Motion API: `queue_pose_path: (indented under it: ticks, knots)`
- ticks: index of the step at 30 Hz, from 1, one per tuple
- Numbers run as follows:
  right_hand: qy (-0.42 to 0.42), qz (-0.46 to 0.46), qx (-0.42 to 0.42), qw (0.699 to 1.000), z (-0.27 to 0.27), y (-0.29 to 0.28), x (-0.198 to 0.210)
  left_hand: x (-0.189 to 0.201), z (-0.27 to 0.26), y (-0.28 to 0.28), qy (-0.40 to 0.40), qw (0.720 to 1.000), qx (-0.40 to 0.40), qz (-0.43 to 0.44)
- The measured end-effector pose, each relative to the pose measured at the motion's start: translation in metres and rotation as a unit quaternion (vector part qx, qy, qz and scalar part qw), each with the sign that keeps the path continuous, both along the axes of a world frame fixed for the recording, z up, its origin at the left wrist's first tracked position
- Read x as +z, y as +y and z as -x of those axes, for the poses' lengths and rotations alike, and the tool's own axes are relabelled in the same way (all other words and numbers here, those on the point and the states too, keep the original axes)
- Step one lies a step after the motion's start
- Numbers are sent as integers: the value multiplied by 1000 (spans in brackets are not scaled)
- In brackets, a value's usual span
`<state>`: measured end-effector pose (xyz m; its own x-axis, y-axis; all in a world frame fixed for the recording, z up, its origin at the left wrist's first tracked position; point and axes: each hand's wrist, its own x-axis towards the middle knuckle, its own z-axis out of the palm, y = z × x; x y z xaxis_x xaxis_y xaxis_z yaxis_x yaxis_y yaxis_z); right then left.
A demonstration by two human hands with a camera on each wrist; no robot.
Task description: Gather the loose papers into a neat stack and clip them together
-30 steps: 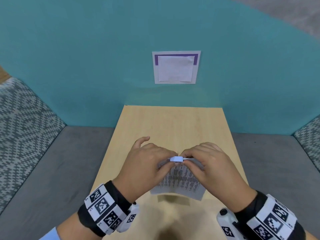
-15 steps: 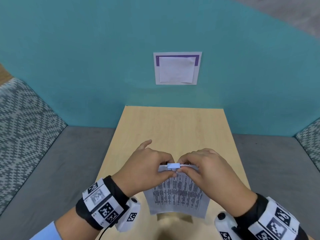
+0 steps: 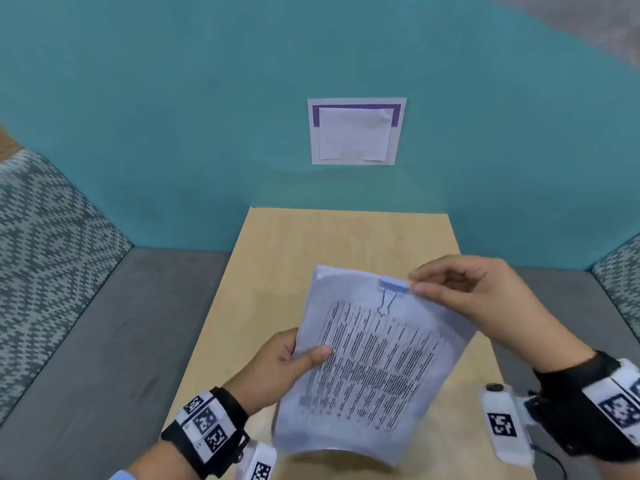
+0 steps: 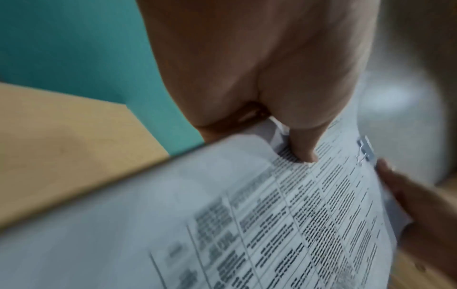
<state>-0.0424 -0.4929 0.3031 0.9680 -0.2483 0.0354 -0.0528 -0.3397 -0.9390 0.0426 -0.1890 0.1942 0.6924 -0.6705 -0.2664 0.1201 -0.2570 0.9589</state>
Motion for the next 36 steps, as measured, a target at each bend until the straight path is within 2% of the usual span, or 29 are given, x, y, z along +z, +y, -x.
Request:
queue_pose_path:
  ticks: [2, 4, 5, 7, 10, 12, 15, 17, 19, 21, 23, 28, 32, 36]
  knots:
    - [25, -130, -37, 990, 8, -19, -28, 0, -5, -6, 16, 999, 33, 30]
    - [109, -264, -8, 958, 24, -20, -64, -2, -13, -10, 46, 995, 68, 54]
    - [150, -293, 10, 944, 30, -15, -83, -4, -18, -13, 62, 993, 83, 64]
    - [191, -296, 26, 935, 39, -1, -116, -10, -27, -19, 91, 988, 100, 78]
    - [209, -292, -26, 933, 43, 14, -151, -24, -38, -26, 140, 981, 115, 71]
    - [195, -304, -89, 928, 39, 18, -169, -42, -41, -27, 190, 974, 118, 33]
    - [187, -295, -152, 925, 31, 20, -198, -76, -32, -22, 240, 966, 65, -67]
    - [210, -298, -159, 917, 28, 19, -211, -96, -24, -16, 259, 959, 41, -102]
    - [269, -303, -118, 907, 29, 22, -220, -117, -21, -10, 275, 953, 51, -114]
    - [343, -283, -56, 894, 30, 26, -227, -135, -26, -7, 279, 950, 75, -118]
    - [377, -252, -27, 891, 28, 29, -234, -153, -34, -8, 275, 949, 93, -119]
    - [375, -148, -92, 910, -3, 28, -275, -178, -55, -27, 249, 947, 123, -159]
    - [368, -36, -74, 926, -29, 25, -308, -191, -73, -38, 200, 950, 138, -198]
    - [430, 105, -8, 897, -27, 19, -312, -194, -83, -36, 169, 951, 109, -234]
